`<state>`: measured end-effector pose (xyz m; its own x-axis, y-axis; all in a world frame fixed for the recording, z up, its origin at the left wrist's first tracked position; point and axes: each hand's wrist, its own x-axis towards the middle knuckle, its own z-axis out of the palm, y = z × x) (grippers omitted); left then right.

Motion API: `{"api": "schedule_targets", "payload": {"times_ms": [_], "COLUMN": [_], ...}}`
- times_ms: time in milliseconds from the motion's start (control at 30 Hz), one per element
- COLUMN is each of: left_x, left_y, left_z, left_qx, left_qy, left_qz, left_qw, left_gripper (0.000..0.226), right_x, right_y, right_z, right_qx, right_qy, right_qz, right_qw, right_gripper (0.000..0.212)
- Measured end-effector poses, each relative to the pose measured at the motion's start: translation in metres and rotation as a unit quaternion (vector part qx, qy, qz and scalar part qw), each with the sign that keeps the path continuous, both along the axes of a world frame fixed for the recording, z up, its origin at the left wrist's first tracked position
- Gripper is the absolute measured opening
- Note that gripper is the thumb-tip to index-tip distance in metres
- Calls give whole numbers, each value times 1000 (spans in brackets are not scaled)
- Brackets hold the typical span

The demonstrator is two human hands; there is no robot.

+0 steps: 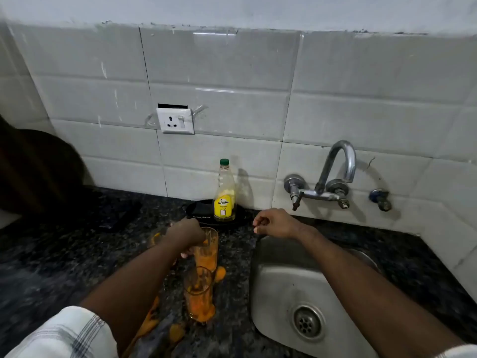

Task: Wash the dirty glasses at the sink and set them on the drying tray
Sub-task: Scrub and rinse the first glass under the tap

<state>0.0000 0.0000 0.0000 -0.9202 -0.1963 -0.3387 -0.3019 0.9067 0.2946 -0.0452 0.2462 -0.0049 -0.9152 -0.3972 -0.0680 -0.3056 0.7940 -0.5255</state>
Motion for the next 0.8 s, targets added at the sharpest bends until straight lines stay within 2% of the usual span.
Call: {"api": "schedule_targets", "payload": {"times_ms": [67, 233, 467, 567, 700, 800], "left_x": [-1, 2, 5, -1, -16, -25], "left_y": [-2, -3, 17, 42, 92, 141], "left_z": [-6, -21, -19, -8, 12, 24], "left_qx": [27, -3, -21, -31, -12, 1], "left_qy": [-5, 58, 121, 150, 179, 195], "left_qz": [16, 15, 38, 17, -31, -92], "left_qw": [1000, 998, 992, 988, 983, 977], "left_gripper": [22, 37, 14, 14, 25, 32], "right_x": [-1, -2, 1, 2, 7, 10], "right_y": [0, 1, 9, 19, 40, 57], "right_z": [0, -8, -4, 0, 3, 1], "right_qx": [2, 27, 44, 18, -18, -77], "right_qy": [-4, -4, -2, -24, -73, -42], "right_qz": [7, 27, 38, 19, 34, 28], "right_qw": [1000, 999, 998, 999, 997, 996], "right_gripper": [24, 23, 26, 46, 100, 104]}}
